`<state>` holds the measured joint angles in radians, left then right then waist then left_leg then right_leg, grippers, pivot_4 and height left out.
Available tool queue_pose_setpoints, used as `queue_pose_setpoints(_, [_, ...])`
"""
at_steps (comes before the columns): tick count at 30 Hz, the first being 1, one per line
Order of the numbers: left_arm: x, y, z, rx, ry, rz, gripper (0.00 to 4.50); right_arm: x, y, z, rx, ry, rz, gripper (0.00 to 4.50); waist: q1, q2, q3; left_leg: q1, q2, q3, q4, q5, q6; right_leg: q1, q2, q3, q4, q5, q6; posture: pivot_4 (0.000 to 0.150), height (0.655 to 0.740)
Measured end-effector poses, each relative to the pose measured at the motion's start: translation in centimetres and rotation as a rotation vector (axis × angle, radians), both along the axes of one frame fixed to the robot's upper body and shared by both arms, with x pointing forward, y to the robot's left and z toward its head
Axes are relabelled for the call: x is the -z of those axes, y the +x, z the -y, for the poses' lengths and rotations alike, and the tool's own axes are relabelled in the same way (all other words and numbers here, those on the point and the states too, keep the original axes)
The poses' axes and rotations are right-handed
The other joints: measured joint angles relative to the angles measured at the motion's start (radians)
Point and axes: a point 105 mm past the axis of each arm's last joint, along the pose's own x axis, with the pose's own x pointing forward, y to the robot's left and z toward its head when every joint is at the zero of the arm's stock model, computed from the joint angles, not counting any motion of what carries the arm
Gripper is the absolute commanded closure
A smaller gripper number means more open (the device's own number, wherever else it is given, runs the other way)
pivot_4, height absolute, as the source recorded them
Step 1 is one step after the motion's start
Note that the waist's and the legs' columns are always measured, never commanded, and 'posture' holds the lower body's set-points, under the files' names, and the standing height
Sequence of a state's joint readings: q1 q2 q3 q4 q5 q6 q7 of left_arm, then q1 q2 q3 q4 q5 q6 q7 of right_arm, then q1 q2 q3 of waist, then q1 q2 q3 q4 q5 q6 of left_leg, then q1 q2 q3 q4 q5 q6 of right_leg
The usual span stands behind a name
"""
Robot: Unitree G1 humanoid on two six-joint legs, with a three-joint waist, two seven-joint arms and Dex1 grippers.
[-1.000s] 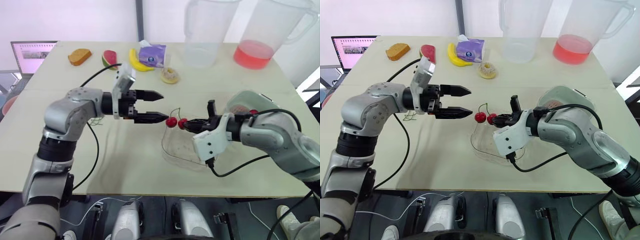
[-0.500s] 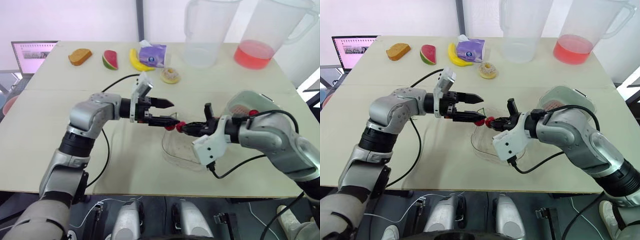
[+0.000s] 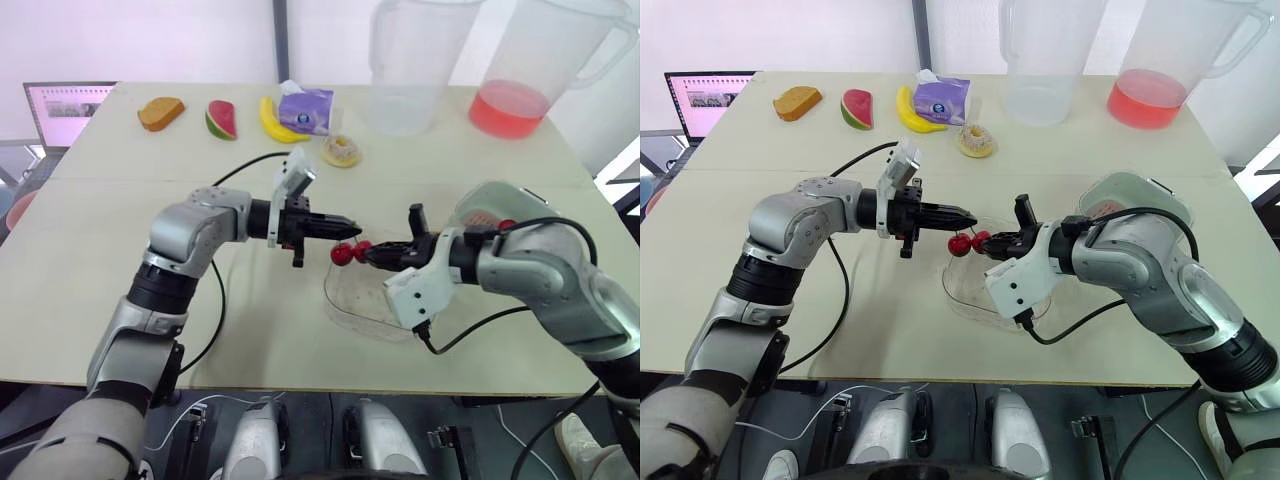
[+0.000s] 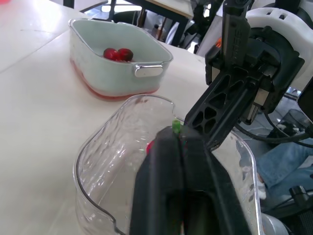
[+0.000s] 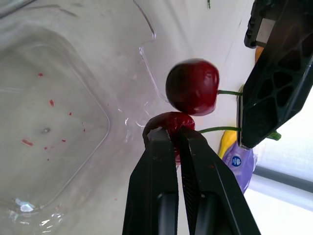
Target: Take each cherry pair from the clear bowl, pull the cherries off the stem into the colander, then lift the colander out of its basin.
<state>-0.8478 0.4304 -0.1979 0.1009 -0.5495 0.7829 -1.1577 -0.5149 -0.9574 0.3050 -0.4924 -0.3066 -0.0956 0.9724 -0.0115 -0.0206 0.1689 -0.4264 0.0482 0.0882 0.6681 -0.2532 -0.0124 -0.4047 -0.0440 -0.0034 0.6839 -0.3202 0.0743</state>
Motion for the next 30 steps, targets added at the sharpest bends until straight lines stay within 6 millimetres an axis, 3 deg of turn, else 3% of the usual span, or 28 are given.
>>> queue_pose_setpoints(12, [0.1, 0.0, 0.1, 0.001, 0.012, 0.008, 4.46, 0.2, 0.0, 0.0, 0.043, 0.029, -0.061, 4.50, 0.000, 0.000, 0.000, 0.000, 0.000, 0.000, 0.000, 0.000, 0.000, 0.000, 0.000, 0.000, 0.000, 0.000, 0.000, 0.150, 0.7400])
queue_pose_setpoints(13, [0.1, 0.0, 0.1, 0.001, 0.013, 0.009, 4.50, 0.2, 0.1, 0.0, 0.053, 0.036, -0.071, 3.76, 0.000, 0.000, 0.000, 0.000, 0.000, 0.000, 0.000, 0.000, 0.000, 0.000, 0.000, 0.000, 0.000, 0.000, 0.000, 0.150, 0.7400])
queue_pose_setpoints(14, [0.2, 0.0, 0.1, 0.000, 0.015, 0.011, 4.50, 0.2, 0.1, 0.0, 0.059, 0.040, -0.077, 3.50, 0.000, 0.000, 0.000, 0.000, 0.000, 0.000, 0.000, 0.000, 0.000, 0.000, 0.000, 0.000, 0.000, 0.000, 0.000, 0.150, 0.7400])
queue_pose_setpoints(19, [0.1, 0.0, 0.1, -0.003, 0.016, 0.015, 4.50, -0.2, 0.0, 0.0, 0.088, 0.092, -0.121, 1.11, 0.001, 0.000, 0.000, 0.000, 0.000, 0.000, 0.000, 0.000, 0.000, 0.000, 0.000, 0.000, 0.000, 0.000, 0.000, 0.150, 0.7400])
queue_pose_setpoints(23, [0.1, 0.1, -0.1, -0.010, 0.016, 0.021, 4.50, -0.1, -0.1, 1.6, 0.168, 0.134, -0.208, 1.11, 0.002, 0.000, 0.000, 0.000, -0.001, 0.000, 0.000, 0.000, 0.000, 0.001, -0.001, 0.000, 0.000, 0.000, 0.000, 0.150, 0.7400])
queue_pose_setpoints(25, [-0.1, 0.1, -0.1, -0.008, 0.009, 0.030, 4.50, -0.7, 0.0, 2.3, 0.256, 0.240, -0.309, 1.11, 0.001, 0.000, 0.000, 0.000, 0.000, -0.001, 0.000, 0.000, 0.000, 0.001, 0.000, 0.000, 0.000, 0.000, 0.000, 0.150, 0.7400])
queue_pose_setpoints(30, [-1.1, -0.2, -0.5, 0.024, -0.039, 0.043, 4.50, -0.6, -0.3, 2.2, 0.404, 0.449, -0.585, 1.11, -0.002, 0.000, 0.000, 0.001, 0.001, -0.001, 0.000, 0.000, 0.000, 0.001, -0.001, 0.000, 0.001, 0.000, 0.000, 0.150, 0.7400])
